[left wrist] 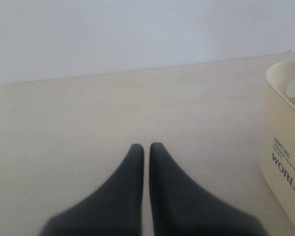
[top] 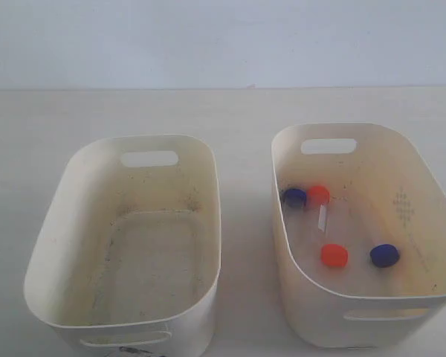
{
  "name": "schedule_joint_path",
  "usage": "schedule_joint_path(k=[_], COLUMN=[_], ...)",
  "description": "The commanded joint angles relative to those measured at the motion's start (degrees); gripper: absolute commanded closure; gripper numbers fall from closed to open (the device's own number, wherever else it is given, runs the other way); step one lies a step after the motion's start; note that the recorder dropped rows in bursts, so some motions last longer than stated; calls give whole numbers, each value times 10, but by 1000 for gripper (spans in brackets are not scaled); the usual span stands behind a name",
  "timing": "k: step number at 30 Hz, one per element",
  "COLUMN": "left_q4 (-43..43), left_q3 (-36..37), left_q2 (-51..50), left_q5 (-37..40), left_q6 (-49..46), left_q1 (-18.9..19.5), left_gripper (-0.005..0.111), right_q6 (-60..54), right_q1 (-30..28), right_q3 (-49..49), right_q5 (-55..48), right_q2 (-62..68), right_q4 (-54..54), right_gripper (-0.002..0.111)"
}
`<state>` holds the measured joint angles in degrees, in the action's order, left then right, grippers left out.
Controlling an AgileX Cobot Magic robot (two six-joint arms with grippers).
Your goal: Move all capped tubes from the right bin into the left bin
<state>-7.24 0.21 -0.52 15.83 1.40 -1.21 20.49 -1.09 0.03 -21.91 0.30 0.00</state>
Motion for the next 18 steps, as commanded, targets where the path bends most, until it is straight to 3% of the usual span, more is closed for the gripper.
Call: schedule_joint_path(k=[1, 12, 18], left_q4=[4, 4, 4], left_q3=[-2, -2, -2], left_q2=[1, 1, 1], left_q5=[-8, -8, -8], left_q6=[7, 7, 7], left_q1=[1, 1, 1], left_gripper=[102, 102, 102], right_q6=[-76, -109, -109], right_q1=[-2, -2, -2], right_q3=[0, 0, 0], right_q5=[0, 1, 88], right_q2=[-3, -3, -3], right_q4=[-7, -7, -7], right_gripper=[108, 108, 108])
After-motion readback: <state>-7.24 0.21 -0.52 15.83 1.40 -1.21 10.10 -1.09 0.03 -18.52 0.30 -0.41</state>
